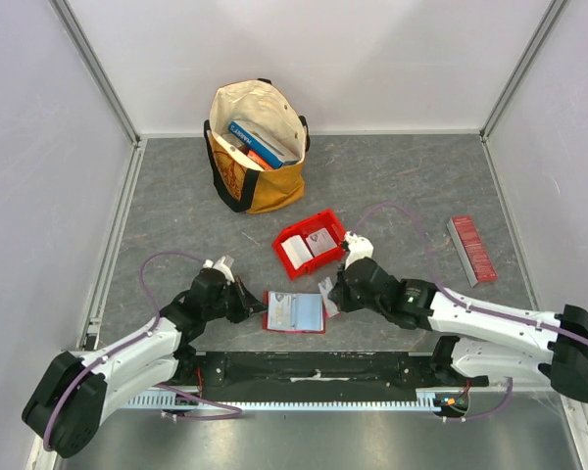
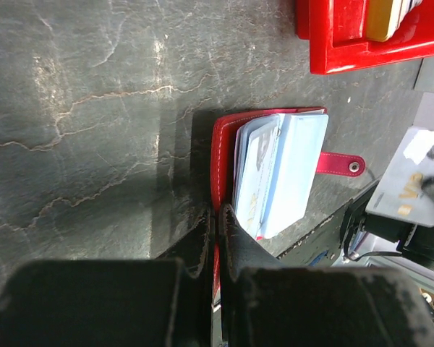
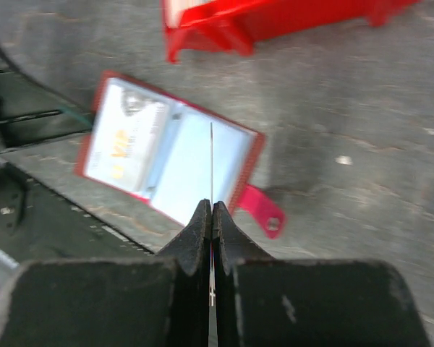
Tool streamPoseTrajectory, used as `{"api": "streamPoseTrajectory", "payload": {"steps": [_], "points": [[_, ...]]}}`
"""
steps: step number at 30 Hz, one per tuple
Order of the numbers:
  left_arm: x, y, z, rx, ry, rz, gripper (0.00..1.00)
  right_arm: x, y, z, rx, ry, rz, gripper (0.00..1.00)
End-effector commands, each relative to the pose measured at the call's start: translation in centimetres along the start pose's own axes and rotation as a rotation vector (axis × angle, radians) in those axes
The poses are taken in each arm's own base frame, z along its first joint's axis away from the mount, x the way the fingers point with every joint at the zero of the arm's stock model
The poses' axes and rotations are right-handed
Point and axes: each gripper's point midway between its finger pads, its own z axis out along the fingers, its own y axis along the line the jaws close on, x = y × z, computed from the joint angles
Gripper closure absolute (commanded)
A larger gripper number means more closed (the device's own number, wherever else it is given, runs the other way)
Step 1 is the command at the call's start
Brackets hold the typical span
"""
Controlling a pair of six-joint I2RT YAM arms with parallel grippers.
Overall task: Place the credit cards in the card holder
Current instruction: Insert the credit card into the card holder.
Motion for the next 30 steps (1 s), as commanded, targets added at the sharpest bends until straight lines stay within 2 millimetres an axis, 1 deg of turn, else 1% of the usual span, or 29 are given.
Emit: {"api": "streamPoseTrajectory", "payload": {"steps": [1, 5, 6, 7, 9, 12, 17, 22, 30], "points": [[-0.2, -1.2, -0.3, 0.043, -0.003, 0.016, 0.98, -3.9, 6.9, 0.0, -0.139, -0.193, 0.124, 1.0], [0.0, -1.2, -0.6, 0.056, -0.004, -0.001, 0.98, -4.7, 11.1, 1.1, -0.122, -0.296, 0.16, 1.0], [0.0, -1.3, -0.7, 0.064, -0.005, -0.006, 0.98, -5.0, 11.7, 1.4, -0.108, -0.333, 0.175, 1.0], [0.1, -1.4, -0.7, 0.069, -0.005, -0.009, 0.98, -4.9, 12.6, 1.7, -0.11, -0.339, 0.188, 1.0], [0.1, -1.4, -0.8, 0.071, -0.007, -0.014, 0.98, -5.2, 13.4, 2.6, -0.094, -0.368, 0.212, 1.0], [0.0, -1.5, -0.9, 0.074, -0.009, -0.014, 0.98, -5.3, 14.0, 3.8, -0.07, -0.396, 0.224, 1.0], [0.0, -1.7, -1.0, 0.083, -0.011, -0.015, 0.98, -5.7, 14.1, 4.8, -0.041, -0.427, 0.224, 1.0], [-0.2, -2.2, -1.1, 0.099, -0.02, -0.008, 0.98, -5.1, 14.3, 5.8, -0.027, -0.41, 0.208, 1.0], [-0.3, -2.4, -1.2, 0.106, -0.02, -0.006, 0.98, -4.5, 13.9, 6.9, 0.024, -0.401, 0.162, 1.0]]}}
